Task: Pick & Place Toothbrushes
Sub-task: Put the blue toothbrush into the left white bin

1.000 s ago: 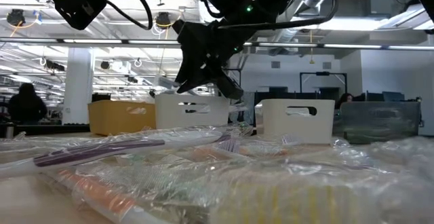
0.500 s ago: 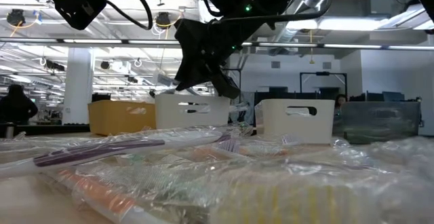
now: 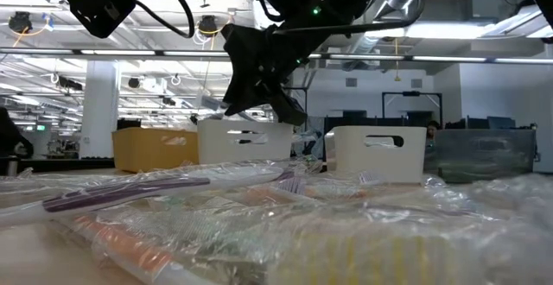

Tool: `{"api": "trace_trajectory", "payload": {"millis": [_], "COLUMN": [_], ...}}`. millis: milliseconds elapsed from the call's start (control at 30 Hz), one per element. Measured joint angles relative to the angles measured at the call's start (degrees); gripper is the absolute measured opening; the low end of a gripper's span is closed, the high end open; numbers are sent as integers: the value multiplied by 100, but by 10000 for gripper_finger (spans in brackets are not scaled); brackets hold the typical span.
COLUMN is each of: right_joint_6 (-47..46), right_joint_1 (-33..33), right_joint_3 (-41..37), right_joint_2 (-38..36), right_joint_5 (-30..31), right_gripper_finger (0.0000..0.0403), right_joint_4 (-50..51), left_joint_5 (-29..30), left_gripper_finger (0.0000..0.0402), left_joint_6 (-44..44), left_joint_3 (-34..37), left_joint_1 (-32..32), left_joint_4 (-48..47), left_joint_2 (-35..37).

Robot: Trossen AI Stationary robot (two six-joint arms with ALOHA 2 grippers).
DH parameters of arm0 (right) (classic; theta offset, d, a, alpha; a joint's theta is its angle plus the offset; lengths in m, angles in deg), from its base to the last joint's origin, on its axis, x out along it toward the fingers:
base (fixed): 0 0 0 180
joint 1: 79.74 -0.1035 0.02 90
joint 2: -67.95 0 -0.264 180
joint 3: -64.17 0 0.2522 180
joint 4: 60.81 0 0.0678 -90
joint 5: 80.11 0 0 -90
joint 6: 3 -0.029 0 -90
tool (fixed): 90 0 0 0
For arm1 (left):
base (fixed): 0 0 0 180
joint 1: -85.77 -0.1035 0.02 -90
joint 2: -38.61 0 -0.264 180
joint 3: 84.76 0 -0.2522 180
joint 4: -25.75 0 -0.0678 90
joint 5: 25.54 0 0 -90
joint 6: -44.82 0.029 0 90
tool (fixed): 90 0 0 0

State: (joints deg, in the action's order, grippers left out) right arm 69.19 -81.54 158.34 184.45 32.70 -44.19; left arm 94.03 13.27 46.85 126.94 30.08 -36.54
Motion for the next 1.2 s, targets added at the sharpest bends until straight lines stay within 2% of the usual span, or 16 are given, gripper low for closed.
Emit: {"api": "trace_trajectory", "payload": {"millis": [500,700,1200], "right_joint_6": [314,793,898], "right_joint_1": [-55,-46,6], "right_joint_3": [0,-2,-4], "right_joint_2": [0,0,-2], "right_joint_5": [9,514,428], "right_gripper_finger": [54,54,64], "right_joint_4": [29,334,513], "left_joint_5": [0,-2,-2], "left_gripper_finger": [208,208,208], "left_joint_6": [6,11,20], "left_joint_3": [0,0,0], "left_joint_1": [0,2,2], "left_joint_4": [-2,-5,-5], "left_joint_2": [0,0,0]}}
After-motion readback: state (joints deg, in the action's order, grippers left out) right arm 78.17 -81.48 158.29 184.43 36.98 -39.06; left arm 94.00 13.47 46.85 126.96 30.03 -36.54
